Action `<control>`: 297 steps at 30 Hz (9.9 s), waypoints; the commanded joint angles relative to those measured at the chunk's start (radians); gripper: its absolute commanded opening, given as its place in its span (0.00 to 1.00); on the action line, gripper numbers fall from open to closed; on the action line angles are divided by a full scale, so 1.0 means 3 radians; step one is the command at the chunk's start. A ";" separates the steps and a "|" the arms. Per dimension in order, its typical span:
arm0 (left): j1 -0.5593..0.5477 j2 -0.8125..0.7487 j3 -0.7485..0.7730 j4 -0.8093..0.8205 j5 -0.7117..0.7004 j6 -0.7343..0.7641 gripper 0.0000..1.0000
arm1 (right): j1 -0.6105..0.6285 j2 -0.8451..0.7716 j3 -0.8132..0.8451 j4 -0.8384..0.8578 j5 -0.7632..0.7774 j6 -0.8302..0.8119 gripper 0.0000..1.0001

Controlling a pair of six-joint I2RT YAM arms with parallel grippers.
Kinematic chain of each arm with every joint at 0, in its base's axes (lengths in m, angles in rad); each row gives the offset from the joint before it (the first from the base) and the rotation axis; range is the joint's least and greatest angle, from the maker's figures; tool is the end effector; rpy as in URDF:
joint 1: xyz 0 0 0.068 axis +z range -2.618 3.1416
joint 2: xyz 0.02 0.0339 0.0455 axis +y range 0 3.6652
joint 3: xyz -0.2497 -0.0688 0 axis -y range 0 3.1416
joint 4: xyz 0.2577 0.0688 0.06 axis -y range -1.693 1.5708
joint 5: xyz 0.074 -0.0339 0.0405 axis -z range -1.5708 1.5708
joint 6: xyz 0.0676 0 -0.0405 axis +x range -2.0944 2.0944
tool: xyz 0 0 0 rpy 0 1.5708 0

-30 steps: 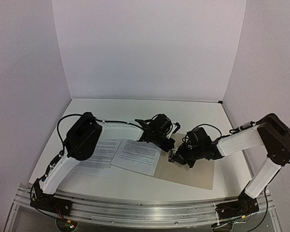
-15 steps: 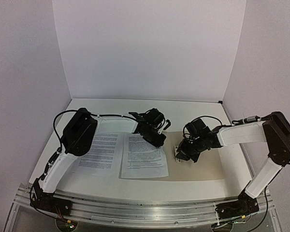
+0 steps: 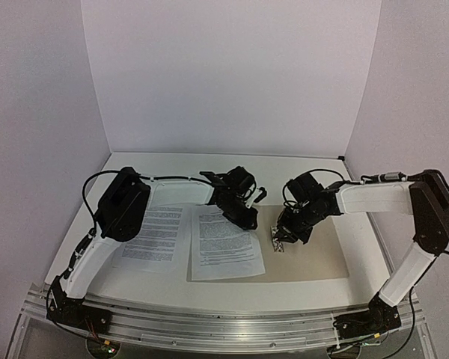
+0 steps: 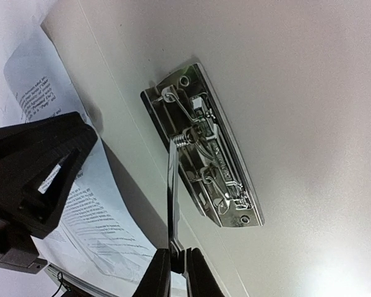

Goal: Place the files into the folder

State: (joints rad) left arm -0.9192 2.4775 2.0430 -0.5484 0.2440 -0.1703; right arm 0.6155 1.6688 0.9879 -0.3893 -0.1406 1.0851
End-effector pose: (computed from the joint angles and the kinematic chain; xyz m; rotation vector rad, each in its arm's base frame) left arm 0.3224 -0.4497 0.0972 1.0713 2.4545 -0.7005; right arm 0.2804 0.2099 0.1228 0.6104 2.7713 0.6769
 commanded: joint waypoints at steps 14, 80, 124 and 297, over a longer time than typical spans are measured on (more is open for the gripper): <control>0.0026 -0.0148 0.0351 -0.0046 0.0655 0.0748 0.27 | -0.0345 0.0221 0.0636 -0.0179 -0.0140 -0.0367 0.16; 0.0503 0.0262 0.0385 0.0334 -0.0134 0.0903 0.37 | -0.0763 0.0118 0.0169 -0.1184 -0.0966 -0.1369 0.00; 0.0331 0.0318 0.0300 0.0578 0.0010 0.1455 0.36 | -0.0683 0.1399 0.1355 -0.0221 -0.1226 -0.1394 0.00; 0.1838 -0.2681 -0.1171 -0.1491 0.0767 0.2327 0.00 | 0.0469 0.0592 0.0968 0.2286 -0.0641 -0.1216 0.83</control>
State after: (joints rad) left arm -0.2671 1.7356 1.5677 -0.8901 0.8573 0.2731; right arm 0.8058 1.9944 1.3659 0.2845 -0.4070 0.7894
